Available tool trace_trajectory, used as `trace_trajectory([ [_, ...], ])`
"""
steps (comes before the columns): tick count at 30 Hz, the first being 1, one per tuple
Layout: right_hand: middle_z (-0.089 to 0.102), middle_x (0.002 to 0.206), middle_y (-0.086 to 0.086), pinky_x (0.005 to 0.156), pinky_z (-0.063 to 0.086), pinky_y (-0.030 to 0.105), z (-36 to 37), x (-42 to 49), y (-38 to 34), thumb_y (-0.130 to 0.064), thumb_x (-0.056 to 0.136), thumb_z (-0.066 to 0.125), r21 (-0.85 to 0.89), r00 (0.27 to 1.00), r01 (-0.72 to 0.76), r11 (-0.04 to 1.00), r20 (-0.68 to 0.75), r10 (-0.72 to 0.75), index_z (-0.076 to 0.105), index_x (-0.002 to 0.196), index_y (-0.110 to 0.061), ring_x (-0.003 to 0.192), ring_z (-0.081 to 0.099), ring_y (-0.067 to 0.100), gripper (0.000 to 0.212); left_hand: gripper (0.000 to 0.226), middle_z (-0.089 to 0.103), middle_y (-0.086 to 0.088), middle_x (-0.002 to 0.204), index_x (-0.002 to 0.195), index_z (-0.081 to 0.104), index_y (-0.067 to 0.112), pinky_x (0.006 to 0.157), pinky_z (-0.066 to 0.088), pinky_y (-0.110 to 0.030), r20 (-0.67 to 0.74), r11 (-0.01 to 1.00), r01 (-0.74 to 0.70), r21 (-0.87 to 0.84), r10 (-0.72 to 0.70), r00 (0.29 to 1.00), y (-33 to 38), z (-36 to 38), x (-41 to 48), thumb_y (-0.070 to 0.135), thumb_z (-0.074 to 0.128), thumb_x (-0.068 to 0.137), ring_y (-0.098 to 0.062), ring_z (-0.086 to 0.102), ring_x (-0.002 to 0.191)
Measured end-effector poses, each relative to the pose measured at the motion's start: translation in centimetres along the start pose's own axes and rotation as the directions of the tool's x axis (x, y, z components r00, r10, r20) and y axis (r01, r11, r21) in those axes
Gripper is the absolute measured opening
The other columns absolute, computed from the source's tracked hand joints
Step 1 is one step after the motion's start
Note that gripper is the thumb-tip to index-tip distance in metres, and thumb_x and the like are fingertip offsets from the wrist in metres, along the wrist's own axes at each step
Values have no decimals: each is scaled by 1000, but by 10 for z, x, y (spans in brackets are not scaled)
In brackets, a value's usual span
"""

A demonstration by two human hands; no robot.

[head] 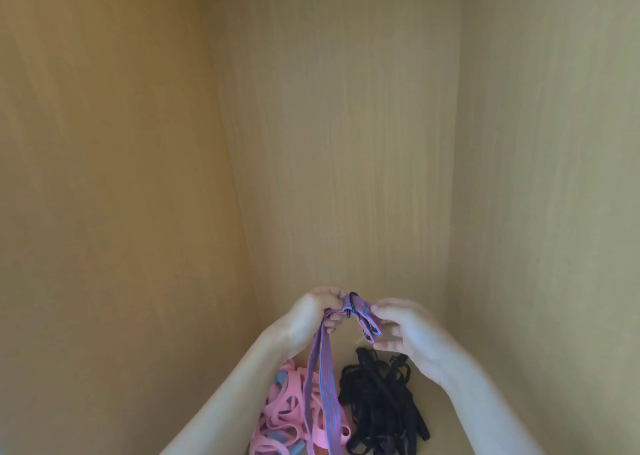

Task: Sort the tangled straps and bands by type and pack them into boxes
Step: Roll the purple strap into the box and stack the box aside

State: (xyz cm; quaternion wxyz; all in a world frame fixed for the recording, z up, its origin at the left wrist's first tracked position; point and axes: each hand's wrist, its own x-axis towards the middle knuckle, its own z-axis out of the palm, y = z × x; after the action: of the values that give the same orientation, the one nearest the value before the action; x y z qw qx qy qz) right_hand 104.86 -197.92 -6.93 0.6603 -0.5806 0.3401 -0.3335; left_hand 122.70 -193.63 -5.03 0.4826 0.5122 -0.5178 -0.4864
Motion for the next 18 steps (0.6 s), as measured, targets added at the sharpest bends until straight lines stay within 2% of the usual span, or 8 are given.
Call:
trace_trajectory([
  [2, 71, 83, 5, 77, 56, 33, 0, -3, -1, -22, 97, 64, -69, 999, 40, 997, 8, -40, 67, 84, -12, 74, 68, 19, 16, 9, 36, 1, 53, 67, 47, 11, 49, 20, -26, -2, 1000, 12, 15, -12, 1000, 1, 1, -1, 10, 45, 59, -9, 24, 44],
  [3, 70, 83, 5, 75, 56, 32, 0, -4, 0, -23, 95, 66, -38, 999, 36, 999, 19, -35, 66, 85, -11, 73, 68, 19, 16, 10, 36, -1, 54, 69, 48, 9, 49, 20, -26, -11, 1000, 11, 3, -11, 1000, 2, 2, -1, 10, 45, 59, -9, 24, 44],
  [6, 67, 78, 9, 65, 55, 32, 3, -6, 6, -16, 87, 70, 236, 996, -72, 969, 65, 58, 64, 92, -4, 65, 64, 21, 14, 19, 39, -3, 54, 79, 49, 6, 51, 22, -27, -88, 997, 0, -78, -7, 996, 2, 4, -1, 8, 49, 60, -10, 26, 44],
  [8, 65, 73, 12, 58, 56, 31, 8, -7, 11, -13, 78, 71, 427, 991, -120, 896, 109, 81, 70, 84, 0, 62, 62, 22, 14, 22, 42, -4, 56, 85, 48, 9, 51, 25, -27, -142, 982, -33, -185, 6, 990, 1, 4, -2, 7, 53, 63, -12, 30, 45],
  [11, 63, 69, 13, 56, 58, 28, 16, -8, 18, -12, 75, 71, 610, 989, -132, 782, 136, 61, 76, 71, 0, 60, 61, 23, 14, 19, 44, -4, 63, 85, 44, 14, 54, 26, -29, -115, 957, -79, -279, 48, 992, -1, 7, -6, 13, 55, 71, -14, 31, 51],
  [13, 64, 71, 14, 57, 58, 28, 21, -7, 19, -12, 76, 71, 674, 988, -137, 726, 143, 53, 77, 74, 1, 60, 62, 23, 15, 18, 46, -3, 64, 88, 43, 15, 55, 26, -30, -113, 966, -95, -240, 70, 991, -1, 11, -9, 19, 52, 73, -14, 32, 52],
  [15, 66, 75, 14, 57, 58, 28, 23, -5, 19, -12, 76, 72, 721, 991, -124, 682, 130, 42, 78, 80, 2, 63, 63, 23, 16, 18, 51, -3, 68, 94, 46, 13, 56, 31, -30, -156, 987, -127, -102, 111, 981, -3, 15, -12, 23, 54, 81, -14, 38, 53],
  [18, 71, 79, 15, 58, 59, 28, 22, -1, 20, -12, 76, 71, 752, 996, -67, 655, 87, 2, 80, 83, 2, 64, 70, 22, 17, 7, 63, -7, 81, 102, 48, 5, 63, 46, -24, -145, 971, -222, 93, 234, 961, -7, 20, -16, 11, 48, 105, -13, 57, 63],
])
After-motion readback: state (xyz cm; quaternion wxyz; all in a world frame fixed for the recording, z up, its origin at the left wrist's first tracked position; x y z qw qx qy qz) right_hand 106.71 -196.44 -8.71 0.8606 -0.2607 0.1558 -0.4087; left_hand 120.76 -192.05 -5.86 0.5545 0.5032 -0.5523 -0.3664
